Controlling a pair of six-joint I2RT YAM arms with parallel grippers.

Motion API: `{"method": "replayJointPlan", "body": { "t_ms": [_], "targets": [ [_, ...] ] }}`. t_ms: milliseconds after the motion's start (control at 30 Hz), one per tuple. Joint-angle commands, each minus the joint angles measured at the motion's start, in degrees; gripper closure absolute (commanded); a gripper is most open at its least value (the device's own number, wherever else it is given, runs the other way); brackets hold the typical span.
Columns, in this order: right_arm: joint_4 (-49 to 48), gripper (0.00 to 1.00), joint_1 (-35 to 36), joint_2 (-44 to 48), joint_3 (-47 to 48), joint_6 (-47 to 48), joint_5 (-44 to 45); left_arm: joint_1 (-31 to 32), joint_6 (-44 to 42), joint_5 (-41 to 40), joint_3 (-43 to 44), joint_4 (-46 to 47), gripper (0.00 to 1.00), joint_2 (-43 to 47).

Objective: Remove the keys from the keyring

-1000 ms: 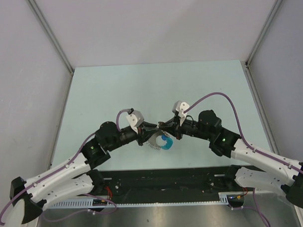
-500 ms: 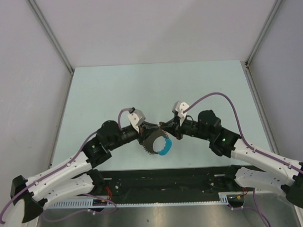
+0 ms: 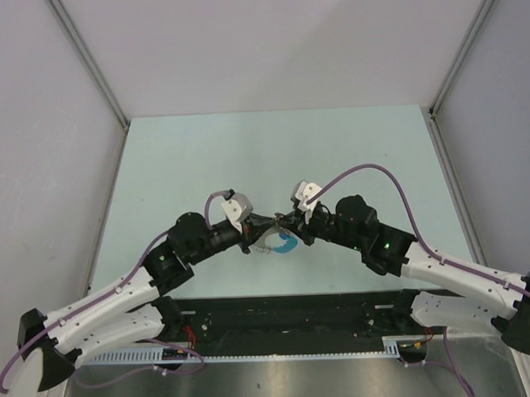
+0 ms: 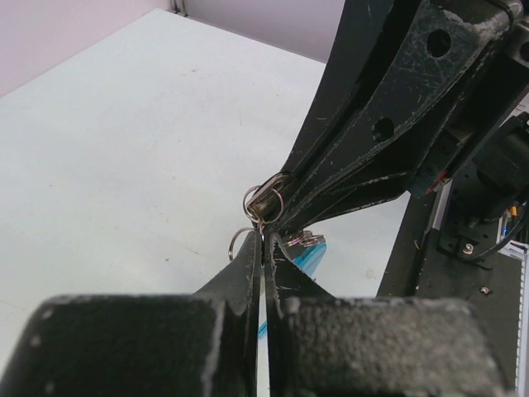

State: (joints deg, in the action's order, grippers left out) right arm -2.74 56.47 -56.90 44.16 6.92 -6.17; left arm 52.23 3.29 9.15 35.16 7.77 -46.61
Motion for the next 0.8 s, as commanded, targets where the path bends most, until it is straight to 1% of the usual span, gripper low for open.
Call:
{"method": "replayJointPlan", "body": {
  "t_ms": [0,133,167,600,767],
  "targets": [
    [-3.6,1.0,1.3,0.0,3.5,-0.9,-0.2,0.2,-3.1,-0.6,-0.4,3.1,1.0,1.0],
    [-3.1,1.0,1.4,-1.2,4.4,-1.2,-0.7,0.5,-3.1,0.2,-0.1,2.8,1.0,0.2],
    [-3.0,1.0,1.5,-1.5,4.6,-1.2,-0.7,0.7,-4.4,0.1,0.1,2.6,1.0,-0.1],
    [2.5,1.0,3.5,-4.6,8.3,-0.9,0.9,1.2,-5.5,-3.4,1.1,1.9,1.0,-2.1],
    [5.0,1.0,3.6,-5.2,9.4,-1.1,-1.6,1.3,-5.3,-4.5,1.6,1.5,1.0,-3.2]
  ]
}}
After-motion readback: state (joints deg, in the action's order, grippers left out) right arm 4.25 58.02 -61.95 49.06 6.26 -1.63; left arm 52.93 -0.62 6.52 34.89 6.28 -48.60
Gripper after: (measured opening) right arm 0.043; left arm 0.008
